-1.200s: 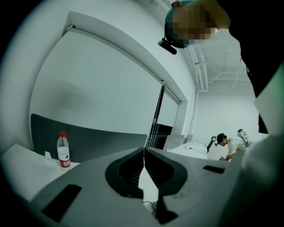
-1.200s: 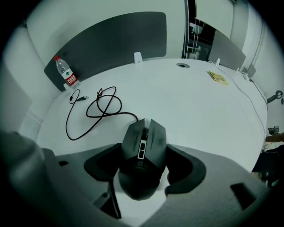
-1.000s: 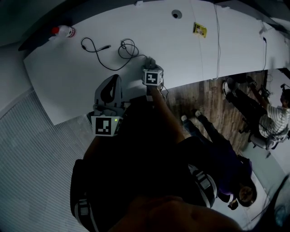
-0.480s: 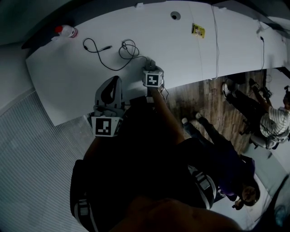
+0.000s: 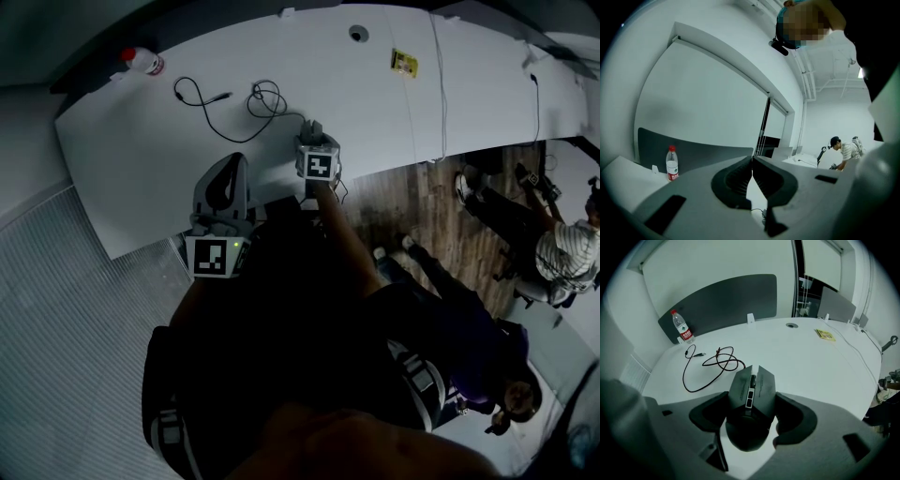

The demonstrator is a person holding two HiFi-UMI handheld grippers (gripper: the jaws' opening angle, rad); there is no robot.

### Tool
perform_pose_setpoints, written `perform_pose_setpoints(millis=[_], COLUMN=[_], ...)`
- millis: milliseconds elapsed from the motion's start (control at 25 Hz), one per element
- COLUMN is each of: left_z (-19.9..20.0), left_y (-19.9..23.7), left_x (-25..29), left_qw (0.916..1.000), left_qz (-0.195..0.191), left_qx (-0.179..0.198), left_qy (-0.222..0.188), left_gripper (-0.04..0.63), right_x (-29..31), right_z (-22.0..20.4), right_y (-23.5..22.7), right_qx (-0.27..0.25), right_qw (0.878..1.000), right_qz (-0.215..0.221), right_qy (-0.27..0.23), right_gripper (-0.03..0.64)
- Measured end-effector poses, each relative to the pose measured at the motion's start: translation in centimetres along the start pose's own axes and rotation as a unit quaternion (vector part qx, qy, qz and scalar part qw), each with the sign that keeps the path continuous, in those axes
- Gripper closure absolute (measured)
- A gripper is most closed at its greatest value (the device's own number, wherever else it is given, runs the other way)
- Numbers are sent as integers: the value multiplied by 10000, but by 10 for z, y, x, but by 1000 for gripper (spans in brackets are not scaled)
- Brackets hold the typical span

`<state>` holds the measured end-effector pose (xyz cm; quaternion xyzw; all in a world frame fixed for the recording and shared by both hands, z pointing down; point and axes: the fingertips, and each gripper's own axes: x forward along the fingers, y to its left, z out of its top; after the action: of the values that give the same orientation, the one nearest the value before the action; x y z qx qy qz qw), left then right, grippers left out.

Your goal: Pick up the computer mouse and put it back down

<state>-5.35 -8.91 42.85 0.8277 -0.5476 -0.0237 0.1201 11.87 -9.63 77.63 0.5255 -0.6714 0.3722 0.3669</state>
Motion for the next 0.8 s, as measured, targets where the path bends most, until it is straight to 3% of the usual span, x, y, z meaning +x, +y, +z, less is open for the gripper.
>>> perform_pose_setpoints(millis=[800], left_z=[22], left_y=[3], left_x=[-29], left_qw=[9999], left_qz=[2], left_qx=[108], left_qy=[-65], left_gripper=[590], right_x=[-40], right_z=[25], right_y=[11], right_qx=[-31], right_qw=[9982], right_qz=[-47], right_qy=[-595], right_gripper=[318])
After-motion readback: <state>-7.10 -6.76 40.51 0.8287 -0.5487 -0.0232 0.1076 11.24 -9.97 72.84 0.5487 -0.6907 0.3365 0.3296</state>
